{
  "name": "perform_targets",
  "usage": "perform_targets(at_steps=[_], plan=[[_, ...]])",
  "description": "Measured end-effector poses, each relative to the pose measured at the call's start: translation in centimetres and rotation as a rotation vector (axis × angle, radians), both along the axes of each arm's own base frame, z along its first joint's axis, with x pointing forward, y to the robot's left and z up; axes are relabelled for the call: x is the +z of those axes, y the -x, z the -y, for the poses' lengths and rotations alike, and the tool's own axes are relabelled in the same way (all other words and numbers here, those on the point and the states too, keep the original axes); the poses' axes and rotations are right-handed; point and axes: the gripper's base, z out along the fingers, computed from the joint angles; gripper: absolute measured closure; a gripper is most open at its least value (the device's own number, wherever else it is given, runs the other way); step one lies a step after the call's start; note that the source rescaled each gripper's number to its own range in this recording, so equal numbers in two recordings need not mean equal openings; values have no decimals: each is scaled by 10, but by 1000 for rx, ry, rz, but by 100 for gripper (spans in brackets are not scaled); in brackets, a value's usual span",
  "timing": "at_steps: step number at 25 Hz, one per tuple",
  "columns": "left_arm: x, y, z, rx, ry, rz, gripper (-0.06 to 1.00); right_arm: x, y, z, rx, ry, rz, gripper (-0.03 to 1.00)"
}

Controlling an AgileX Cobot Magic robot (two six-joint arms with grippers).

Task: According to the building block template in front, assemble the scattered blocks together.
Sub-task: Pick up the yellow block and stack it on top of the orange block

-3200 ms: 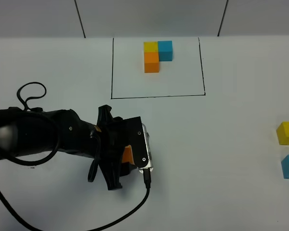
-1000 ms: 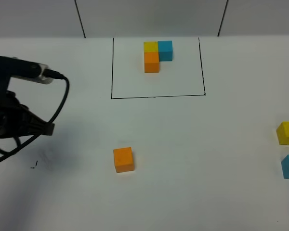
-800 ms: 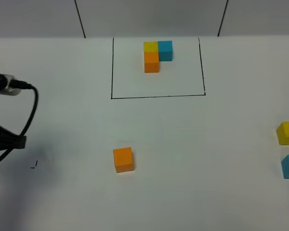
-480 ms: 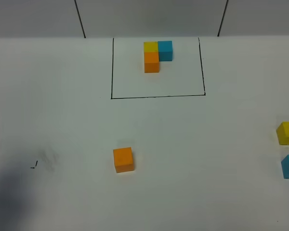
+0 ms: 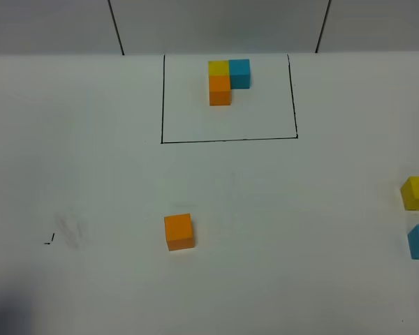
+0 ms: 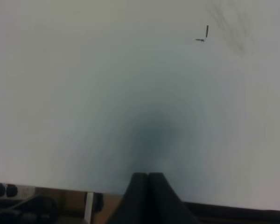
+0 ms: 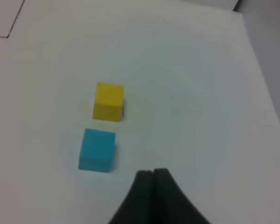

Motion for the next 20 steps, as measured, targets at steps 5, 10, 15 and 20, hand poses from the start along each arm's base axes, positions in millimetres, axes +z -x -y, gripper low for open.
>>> perform_targets(at_steps=[5, 10, 15, 20], plan=[[-1, 10, 0, 10, 8, 68, 94, 0, 0, 0, 0, 0, 0, 97], [0, 12, 0, 11, 6, 79, 94, 0, 0, 0, 0, 0, 0, 97], [0, 12, 0, -1, 0, 78, 94, 0, 0, 0, 0, 0, 0, 97], [0, 12, 2, -31, -3, 76, 94, 0, 0, 0, 0, 0, 0, 97]])
